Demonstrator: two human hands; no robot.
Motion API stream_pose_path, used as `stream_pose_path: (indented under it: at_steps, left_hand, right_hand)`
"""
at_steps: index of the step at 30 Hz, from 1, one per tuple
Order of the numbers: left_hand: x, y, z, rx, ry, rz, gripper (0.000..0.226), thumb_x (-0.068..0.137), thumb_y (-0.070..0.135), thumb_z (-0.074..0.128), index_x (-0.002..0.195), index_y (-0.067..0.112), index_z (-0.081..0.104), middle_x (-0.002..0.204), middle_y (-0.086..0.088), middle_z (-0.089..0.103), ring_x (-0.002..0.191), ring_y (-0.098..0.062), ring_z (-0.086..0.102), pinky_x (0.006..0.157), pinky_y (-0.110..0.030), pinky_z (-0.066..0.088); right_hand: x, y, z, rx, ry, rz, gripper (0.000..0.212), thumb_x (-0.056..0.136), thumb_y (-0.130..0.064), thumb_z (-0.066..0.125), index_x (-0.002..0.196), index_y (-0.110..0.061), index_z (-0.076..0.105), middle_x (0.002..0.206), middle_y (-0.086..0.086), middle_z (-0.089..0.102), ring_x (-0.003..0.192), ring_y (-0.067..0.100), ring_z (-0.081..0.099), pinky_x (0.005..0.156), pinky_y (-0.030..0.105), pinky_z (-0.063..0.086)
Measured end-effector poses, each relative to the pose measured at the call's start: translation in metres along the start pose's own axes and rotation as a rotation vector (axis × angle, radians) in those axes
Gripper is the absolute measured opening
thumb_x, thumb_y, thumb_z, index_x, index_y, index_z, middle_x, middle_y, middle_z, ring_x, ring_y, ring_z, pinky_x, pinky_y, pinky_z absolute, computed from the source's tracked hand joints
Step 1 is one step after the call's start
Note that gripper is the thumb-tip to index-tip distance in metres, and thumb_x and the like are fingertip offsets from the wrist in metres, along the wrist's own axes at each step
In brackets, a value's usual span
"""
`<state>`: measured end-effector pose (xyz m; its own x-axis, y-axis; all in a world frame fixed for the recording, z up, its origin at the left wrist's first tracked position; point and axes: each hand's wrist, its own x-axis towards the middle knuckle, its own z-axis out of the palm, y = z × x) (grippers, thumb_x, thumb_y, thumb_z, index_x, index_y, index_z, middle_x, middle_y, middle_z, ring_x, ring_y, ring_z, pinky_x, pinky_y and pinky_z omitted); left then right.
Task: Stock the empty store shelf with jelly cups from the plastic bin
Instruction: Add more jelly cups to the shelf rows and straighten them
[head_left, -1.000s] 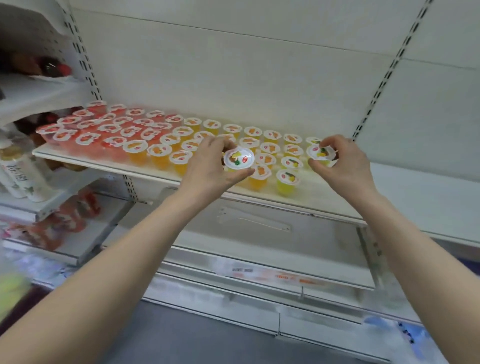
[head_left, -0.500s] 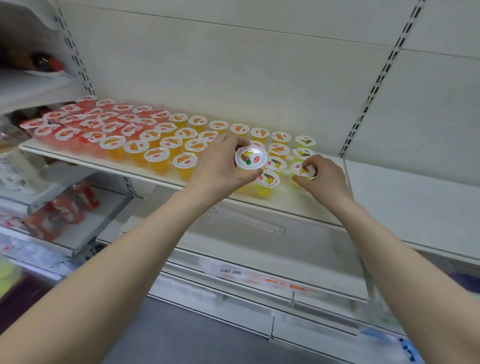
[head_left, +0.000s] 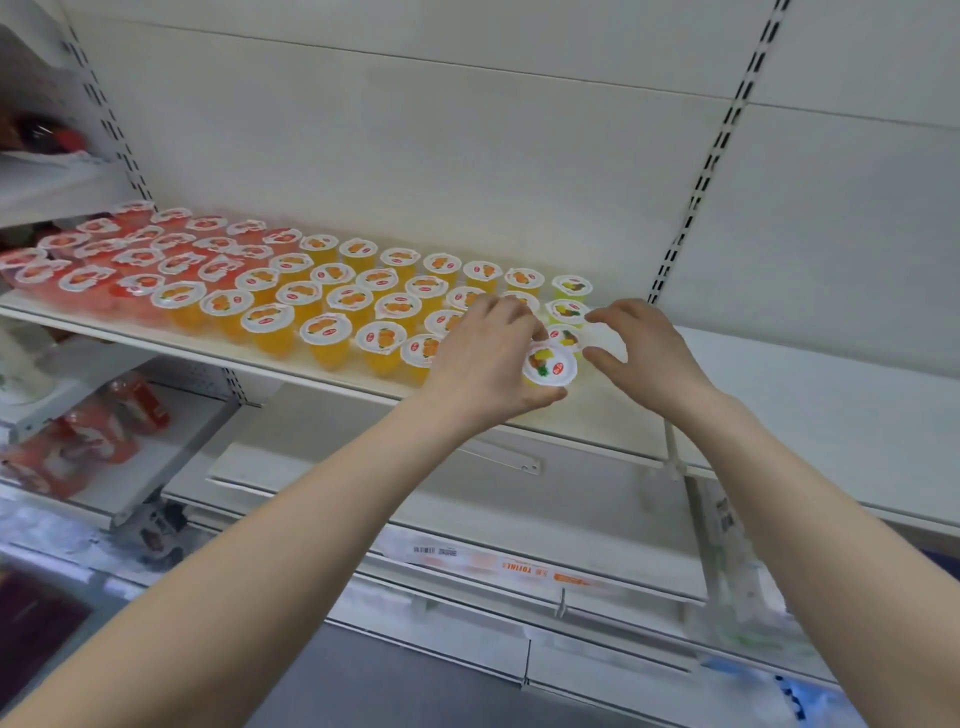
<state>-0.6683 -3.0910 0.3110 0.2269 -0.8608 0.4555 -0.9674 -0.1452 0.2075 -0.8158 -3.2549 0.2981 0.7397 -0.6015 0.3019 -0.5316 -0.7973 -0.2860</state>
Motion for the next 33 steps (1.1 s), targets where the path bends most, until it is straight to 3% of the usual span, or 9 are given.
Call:
stream_pose_path:
  at_steps: [6,19,23,28,33]
  left_hand:
    - [0.007,0.002,0.033,0.163,-0.055,0.008,0.064,0.072,0.068,0.061,0.114,0.018,0.064,0.12,0.0,0.057,0.12,-0.023,0.04,0.099,-0.032,0.036]
    - [0.002,-0.012,0.031,0.152,-0.057,0.017,0.073,0.077,0.075,0.052,0.122,0.019,0.061,0.126,-0.001,0.056,0.123,-0.024,0.041,0.102,-0.035,0.035]
    - [-0.008,-0.032,0.006,0.12,-0.003,0.013,0.064,0.088,0.066,0.042,0.124,0.016,0.062,0.127,-0.004,0.058,0.123,-0.026,0.045,0.103,-0.037,0.035]
    - [-0.032,-0.086,-0.031,0.147,0.045,-0.039,0.046,0.098,0.042,0.045,0.133,0.014,0.054,0.132,-0.007,0.056,0.126,-0.029,0.044,0.108,-0.039,0.031]
    - [-0.077,-0.146,-0.077,0.221,0.074,-0.113,0.046,0.096,0.041,0.05,0.133,0.014,0.054,0.129,-0.009,0.057,0.121,-0.03,0.047,0.104,-0.04,0.034]
  right_hand:
    - [-0.003,0.013,-0.005,-0.069,0.017,-0.003,0.04,0.095,-0.033,0.058,0.13,-0.015,0.057,0.133,0.006,0.052,0.122,0.026,0.046,0.099,0.034,0.038]
    - [0.006,-0.009,-0.01,-0.135,0.033,-0.065,0.042,0.098,-0.034,0.052,0.135,-0.013,0.053,0.133,0.008,0.053,0.121,0.029,0.047,0.101,0.038,0.037]
    - [0.014,-0.035,-0.011,-0.164,0.054,-0.126,0.044,0.098,-0.033,0.051,0.138,-0.012,0.051,0.134,0.008,0.053,0.121,0.03,0.047,0.102,0.041,0.037]
    - [0.022,-0.089,-0.001,-0.219,0.084,-0.255,0.044,0.096,-0.029,0.056,0.135,-0.009,0.054,0.129,0.013,0.057,0.116,0.035,0.052,0.096,0.042,0.039]
    - [0.029,-0.162,0.022,-0.228,0.087,-0.362,0.045,0.096,-0.033,0.056,0.135,-0.01,0.053,0.131,0.013,0.056,0.122,0.034,0.05,0.099,0.044,0.038]
